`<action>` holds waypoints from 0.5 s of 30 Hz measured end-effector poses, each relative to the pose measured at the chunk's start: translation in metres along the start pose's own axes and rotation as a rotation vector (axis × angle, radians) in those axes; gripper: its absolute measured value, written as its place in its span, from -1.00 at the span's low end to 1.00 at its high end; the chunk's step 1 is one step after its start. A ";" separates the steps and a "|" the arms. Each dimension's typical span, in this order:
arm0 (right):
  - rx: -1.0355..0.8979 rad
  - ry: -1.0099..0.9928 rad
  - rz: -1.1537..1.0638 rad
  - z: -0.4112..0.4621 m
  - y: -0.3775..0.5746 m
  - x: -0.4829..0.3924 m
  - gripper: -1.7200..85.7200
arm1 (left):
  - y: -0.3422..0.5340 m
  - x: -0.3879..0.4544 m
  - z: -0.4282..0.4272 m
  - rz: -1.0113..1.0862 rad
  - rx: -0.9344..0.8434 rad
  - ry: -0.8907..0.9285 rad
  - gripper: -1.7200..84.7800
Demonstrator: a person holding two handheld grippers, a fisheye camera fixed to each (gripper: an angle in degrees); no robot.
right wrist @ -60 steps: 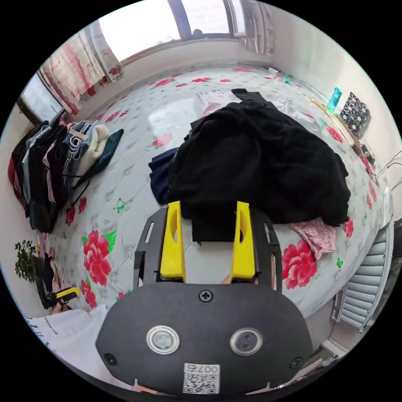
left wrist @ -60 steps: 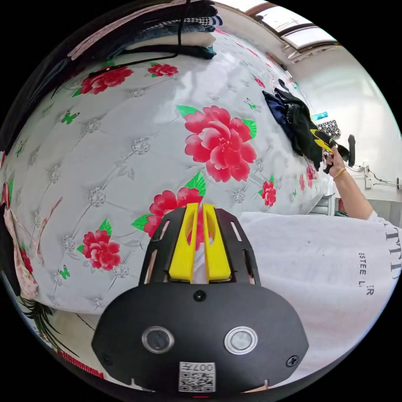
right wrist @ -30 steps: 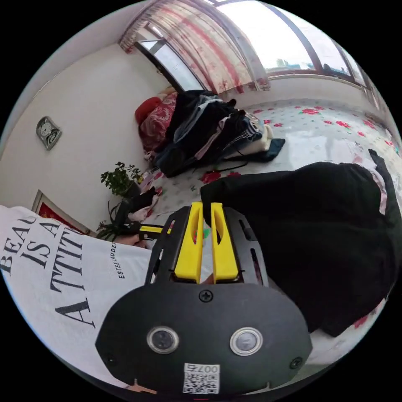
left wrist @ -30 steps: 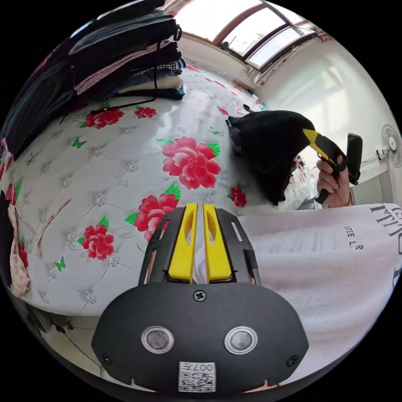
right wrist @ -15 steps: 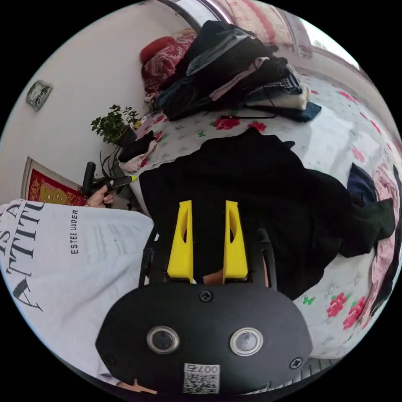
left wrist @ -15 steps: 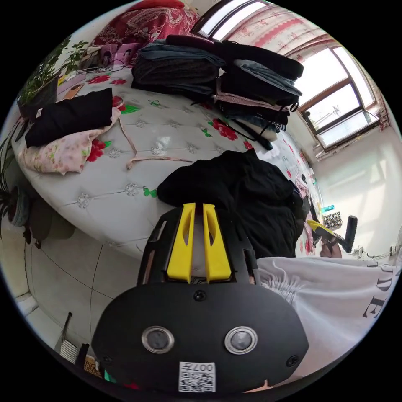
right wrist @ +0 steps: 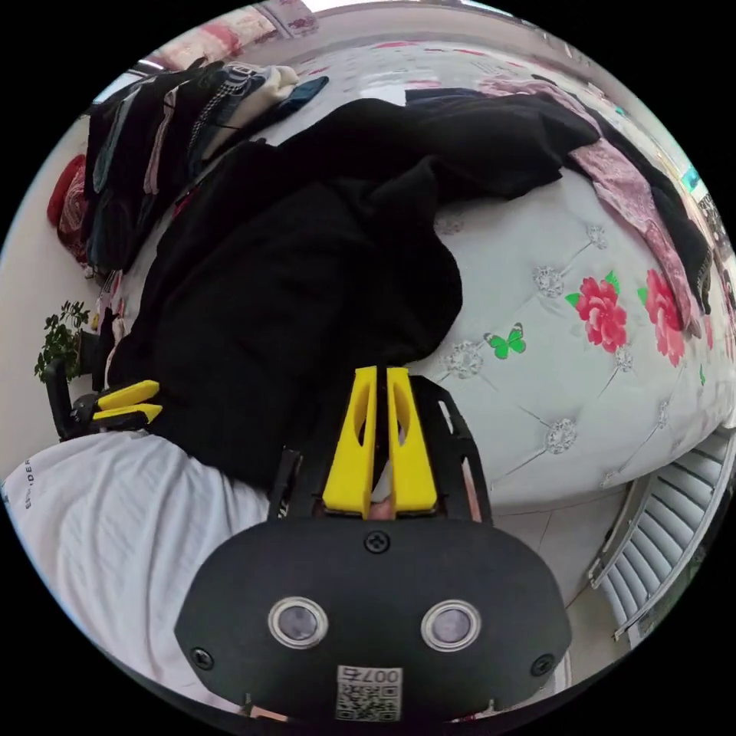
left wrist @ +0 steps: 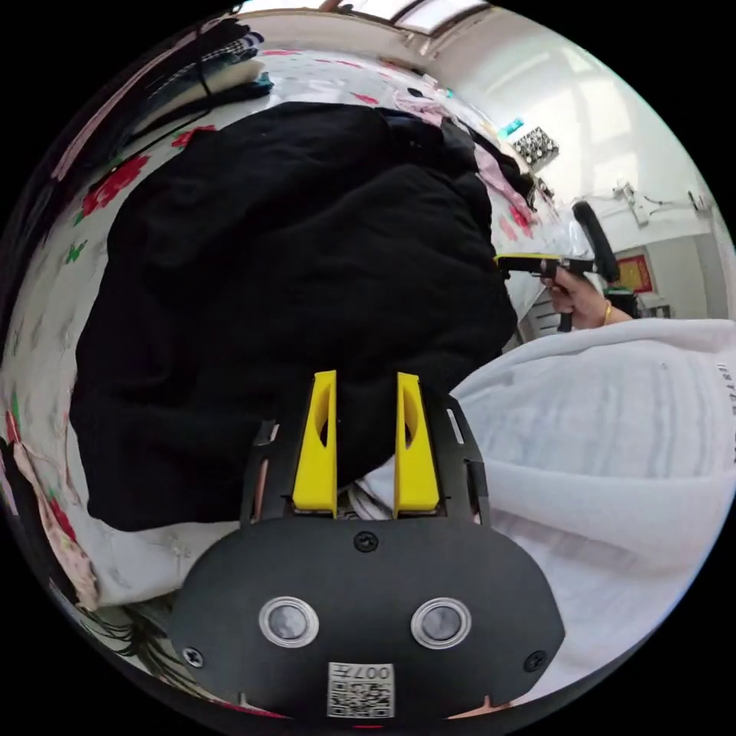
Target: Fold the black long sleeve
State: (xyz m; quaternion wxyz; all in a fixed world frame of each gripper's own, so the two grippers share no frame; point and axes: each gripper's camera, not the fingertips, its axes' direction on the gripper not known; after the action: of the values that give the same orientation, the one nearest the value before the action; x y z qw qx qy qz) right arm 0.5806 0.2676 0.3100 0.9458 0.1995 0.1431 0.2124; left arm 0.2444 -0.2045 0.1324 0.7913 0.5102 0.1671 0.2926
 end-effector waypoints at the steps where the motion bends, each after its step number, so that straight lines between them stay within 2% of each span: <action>1: -0.007 -0.080 -0.055 0.001 -0.001 -0.012 -0.94 | -0.003 0.006 0.007 0.039 -0.005 -0.029 -0.75; 5: -0.024 -0.285 -0.199 -0.012 -0.009 -0.049 -0.96 | -0.020 -0.002 0.008 0.013 -0.034 -0.129 -0.85; 8: 0.086 -0.489 -0.356 -0.062 -0.019 -0.077 -0.96 | -0.036 -0.021 -0.027 -0.082 0.007 -0.291 -0.89; 10: 0.239 -0.684 -0.415 -0.108 -0.030 -0.083 -0.95 | -0.035 -0.045 -0.065 -0.191 0.117 -0.262 -0.90; 12: 0.316 -0.694 -0.416 -0.129 -0.041 -0.085 -0.94 | -0.024 -0.063 -0.104 -0.269 0.258 -0.219 -0.91; 15: 0.317 -0.479 -0.439 -0.133 -0.053 -0.095 -0.89 | 0.005 -0.077 -0.152 -0.422 0.426 -0.278 -0.96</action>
State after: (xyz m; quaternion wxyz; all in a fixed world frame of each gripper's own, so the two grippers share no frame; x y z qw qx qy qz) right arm 0.4693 0.2220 0.1871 0.9330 0.3522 -0.0120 -0.0734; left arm 0.0974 -0.1437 0.0699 0.7251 0.6534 0.2172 0.0082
